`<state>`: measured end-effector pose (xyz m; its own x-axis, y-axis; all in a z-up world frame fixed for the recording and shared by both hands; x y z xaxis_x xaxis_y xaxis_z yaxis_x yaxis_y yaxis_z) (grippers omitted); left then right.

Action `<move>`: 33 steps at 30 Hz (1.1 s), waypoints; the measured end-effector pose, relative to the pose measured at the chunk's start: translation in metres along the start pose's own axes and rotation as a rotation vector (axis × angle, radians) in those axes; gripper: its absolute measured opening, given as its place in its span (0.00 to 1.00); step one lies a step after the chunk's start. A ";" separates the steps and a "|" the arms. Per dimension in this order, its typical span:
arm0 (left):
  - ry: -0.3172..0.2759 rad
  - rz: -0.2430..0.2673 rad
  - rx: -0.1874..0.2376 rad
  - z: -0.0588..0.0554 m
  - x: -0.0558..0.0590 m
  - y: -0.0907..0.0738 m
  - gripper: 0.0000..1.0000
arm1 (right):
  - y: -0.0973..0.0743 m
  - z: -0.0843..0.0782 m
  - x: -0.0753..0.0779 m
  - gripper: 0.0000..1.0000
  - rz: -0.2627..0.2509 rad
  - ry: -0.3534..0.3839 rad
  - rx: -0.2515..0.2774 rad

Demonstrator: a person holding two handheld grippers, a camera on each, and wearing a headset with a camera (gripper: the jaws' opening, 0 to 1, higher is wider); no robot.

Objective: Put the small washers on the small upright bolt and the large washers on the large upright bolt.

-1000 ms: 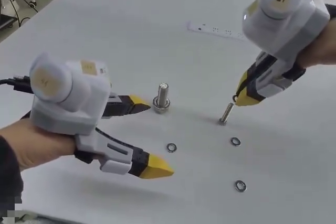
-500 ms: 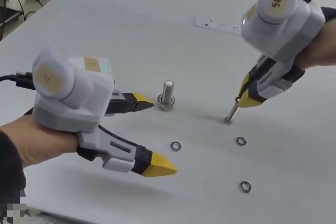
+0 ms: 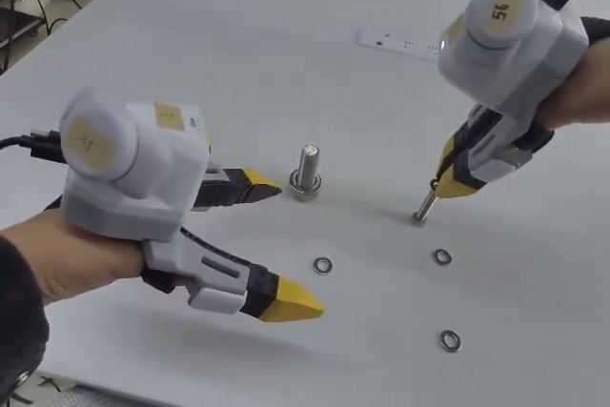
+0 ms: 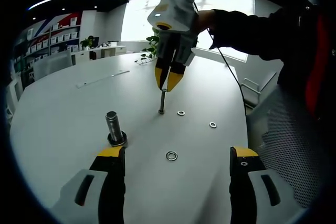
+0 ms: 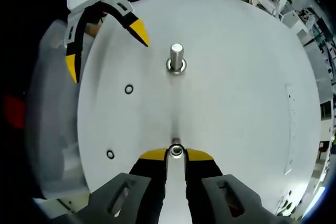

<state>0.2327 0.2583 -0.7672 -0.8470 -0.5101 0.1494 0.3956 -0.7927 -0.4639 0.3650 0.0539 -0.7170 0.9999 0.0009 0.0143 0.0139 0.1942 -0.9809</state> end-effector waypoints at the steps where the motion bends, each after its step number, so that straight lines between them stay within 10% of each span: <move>1: 0.000 0.001 0.000 0.000 0.000 0.000 0.82 | 0.000 0.000 0.000 0.14 0.005 0.003 -0.001; 33: -0.011 0.010 -0.003 -0.002 -0.002 -0.002 0.81 | 0.045 -0.005 0.005 0.14 0.022 0.012 -0.034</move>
<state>0.2330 0.2614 -0.7686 -0.8389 -0.5220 0.1543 0.4031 -0.7862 -0.4683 0.3704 0.0573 -0.7617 0.9999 -0.0075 -0.0091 -0.0078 0.1606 -0.9870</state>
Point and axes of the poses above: the centre of the closed fingertips' face, and the gripper's own axes: y roughly forward along the fingers, x roughly to its right, z roughly out of its top, the point moved 10 cm from there along -y, roughly backward along the fingers, and after that the axes turned 1 degree about y, right-handed, at the moved point
